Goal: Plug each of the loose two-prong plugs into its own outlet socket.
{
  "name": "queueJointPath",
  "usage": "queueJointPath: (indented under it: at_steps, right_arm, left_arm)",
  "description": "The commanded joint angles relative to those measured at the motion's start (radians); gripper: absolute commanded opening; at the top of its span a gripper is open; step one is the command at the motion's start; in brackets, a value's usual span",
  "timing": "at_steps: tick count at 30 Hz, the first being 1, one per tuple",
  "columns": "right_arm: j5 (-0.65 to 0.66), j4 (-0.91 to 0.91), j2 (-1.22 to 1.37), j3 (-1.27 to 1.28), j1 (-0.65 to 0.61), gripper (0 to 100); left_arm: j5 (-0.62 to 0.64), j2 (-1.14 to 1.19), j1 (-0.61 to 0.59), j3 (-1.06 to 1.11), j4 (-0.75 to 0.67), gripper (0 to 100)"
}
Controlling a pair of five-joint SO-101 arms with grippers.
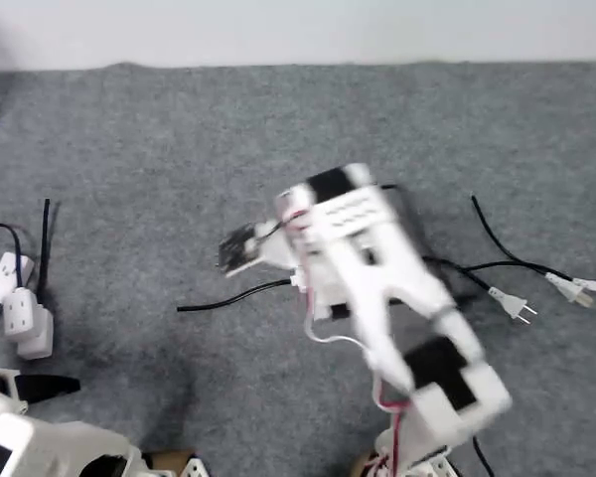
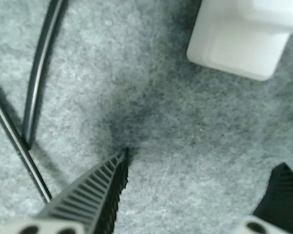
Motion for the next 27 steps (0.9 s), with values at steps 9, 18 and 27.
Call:
queueJointPath:
  at_steps: [9, 18, 27]
  right_arm:
    - [0.253, -0.209, -0.217, -0.011, 0.733, 0.9]
    - [0.212, -0.412, 0.013, -0.015, 0.903, 6.7]
    - [0.183, -0.363, 0.016, -0.017, 0.909, 28.1]
  left_arm:
    - [-0.005, 0.051, -0.034, 0.058, -0.083, 43]
    - [-0.005, 0.051, -0.020, 0.054, -0.080, 43]
    - [0.002, 0.041, 0.106, -0.151, 0.176, 43]
